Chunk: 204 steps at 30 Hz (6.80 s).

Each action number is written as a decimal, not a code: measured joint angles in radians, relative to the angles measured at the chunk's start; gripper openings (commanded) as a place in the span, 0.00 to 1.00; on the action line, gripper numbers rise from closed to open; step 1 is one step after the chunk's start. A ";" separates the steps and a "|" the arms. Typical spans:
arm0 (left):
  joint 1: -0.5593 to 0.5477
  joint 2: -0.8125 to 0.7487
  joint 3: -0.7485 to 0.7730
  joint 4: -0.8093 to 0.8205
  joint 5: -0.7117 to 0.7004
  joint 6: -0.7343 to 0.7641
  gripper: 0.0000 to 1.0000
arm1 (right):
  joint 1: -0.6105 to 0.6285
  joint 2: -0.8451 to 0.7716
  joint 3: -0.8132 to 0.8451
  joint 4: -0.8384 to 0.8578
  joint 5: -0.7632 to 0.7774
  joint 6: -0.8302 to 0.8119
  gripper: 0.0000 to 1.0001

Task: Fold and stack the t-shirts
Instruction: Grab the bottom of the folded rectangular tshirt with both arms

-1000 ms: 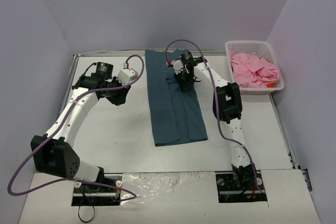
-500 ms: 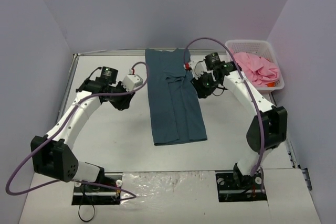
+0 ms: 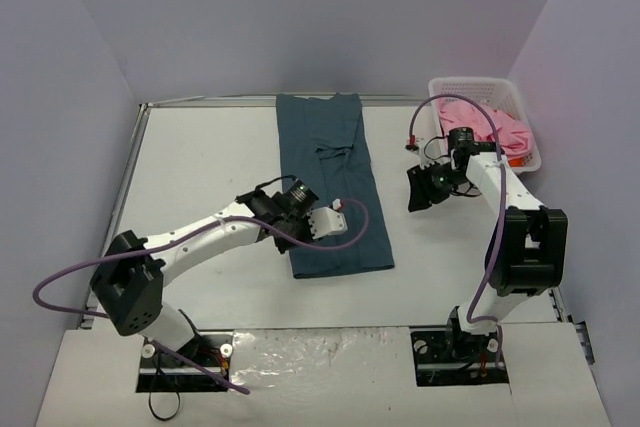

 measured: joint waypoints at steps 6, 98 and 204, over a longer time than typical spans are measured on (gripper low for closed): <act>-0.055 0.032 -0.082 0.050 -0.084 0.008 0.22 | -0.045 0.000 -0.035 0.004 -0.050 -0.020 0.43; -0.149 0.084 -0.106 0.008 0.096 0.071 0.23 | -0.029 -0.073 -0.104 0.060 -0.034 -0.045 0.49; 0.266 0.309 -0.021 -0.183 0.595 0.195 0.03 | 0.689 -0.166 -0.447 0.211 0.207 -0.365 0.47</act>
